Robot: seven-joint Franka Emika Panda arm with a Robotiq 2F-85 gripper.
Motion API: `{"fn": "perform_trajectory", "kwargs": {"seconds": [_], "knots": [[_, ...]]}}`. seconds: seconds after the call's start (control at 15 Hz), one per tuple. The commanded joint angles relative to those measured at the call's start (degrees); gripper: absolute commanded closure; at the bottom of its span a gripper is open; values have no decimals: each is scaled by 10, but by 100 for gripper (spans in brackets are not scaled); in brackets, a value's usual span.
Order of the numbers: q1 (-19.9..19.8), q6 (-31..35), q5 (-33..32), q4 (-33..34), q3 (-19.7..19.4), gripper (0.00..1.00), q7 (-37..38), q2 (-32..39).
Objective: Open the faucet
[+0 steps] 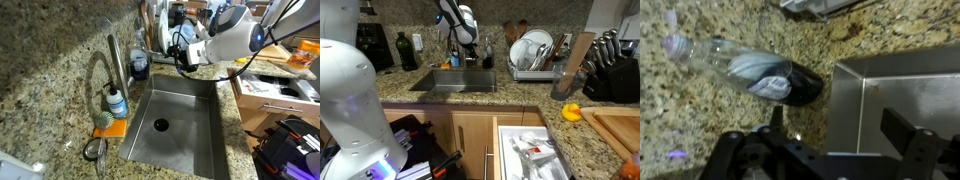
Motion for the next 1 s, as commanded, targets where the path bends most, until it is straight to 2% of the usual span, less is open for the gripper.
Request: {"fn": "perform_trajectory", "kwargs": {"seconds": [0.0,0.07,0.27,0.33,0.4,0.47,0.53,0.6,0.67,0.73,0.8,0.93], "knots": [[-34,73,-158,81,58,0,119,36],[-54,81,-208,111,90,0,150,52],[-141,83,-360,206,229,0,241,124],[-165,80,-295,241,273,0,152,161],[-192,81,-305,269,316,0,151,197],[-145,59,-298,192,246,0,191,113],[-166,59,-298,218,280,0,177,142],[-176,60,-298,237,296,0,169,163],[-180,60,-298,249,302,0,164,178],[-167,61,-270,238,273,0,157,170],[-168,74,-253,240,267,0,163,180],[-204,108,-269,269,316,0,202,236]]}}
